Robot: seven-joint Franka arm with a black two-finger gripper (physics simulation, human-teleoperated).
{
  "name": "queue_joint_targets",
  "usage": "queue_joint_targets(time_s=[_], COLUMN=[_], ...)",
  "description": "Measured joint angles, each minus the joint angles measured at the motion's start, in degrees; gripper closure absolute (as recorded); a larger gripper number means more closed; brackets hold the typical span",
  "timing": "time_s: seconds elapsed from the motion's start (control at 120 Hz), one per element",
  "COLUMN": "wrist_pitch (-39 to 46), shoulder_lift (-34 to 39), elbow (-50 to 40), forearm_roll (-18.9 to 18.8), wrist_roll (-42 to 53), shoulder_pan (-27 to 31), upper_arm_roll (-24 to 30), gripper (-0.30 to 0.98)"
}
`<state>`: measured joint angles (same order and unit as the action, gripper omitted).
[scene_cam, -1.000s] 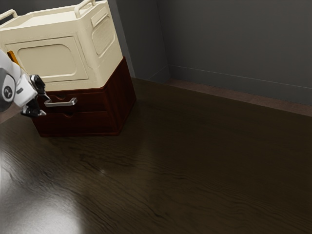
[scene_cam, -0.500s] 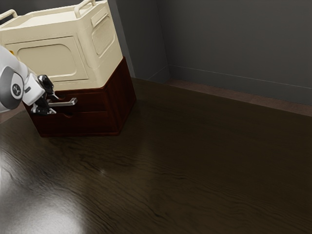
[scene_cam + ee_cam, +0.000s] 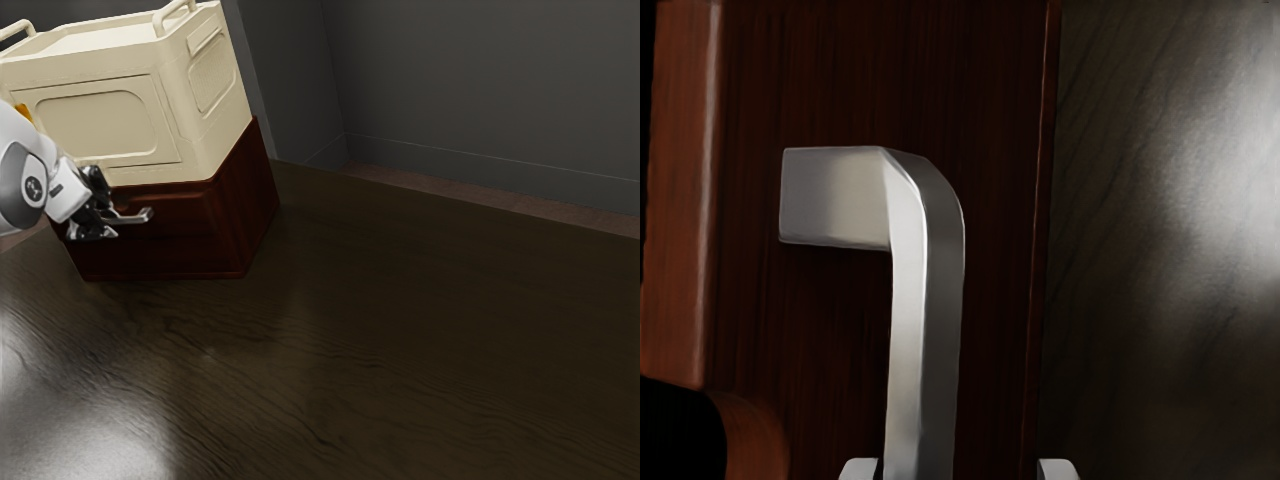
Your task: Pull the drawer handle with one arm to open the drawer
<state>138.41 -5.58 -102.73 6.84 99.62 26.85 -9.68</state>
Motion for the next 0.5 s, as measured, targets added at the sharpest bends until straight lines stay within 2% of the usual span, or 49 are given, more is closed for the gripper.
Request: queue_joint_targets(time_s=[0.167, 0.5], wrist_pitch=[-1.8, -5.8], shoulder_lift=[2.5, 6.3], elbow=[-2.1, -5.9], forearm_roll=[0.3, 0.4], wrist_roll=[0.2, 0.8], shoulder_pan=[-0.1, 0.4], upper_arm_roll=[-0.2, -0.2], gripper=[0.6, 0.59])
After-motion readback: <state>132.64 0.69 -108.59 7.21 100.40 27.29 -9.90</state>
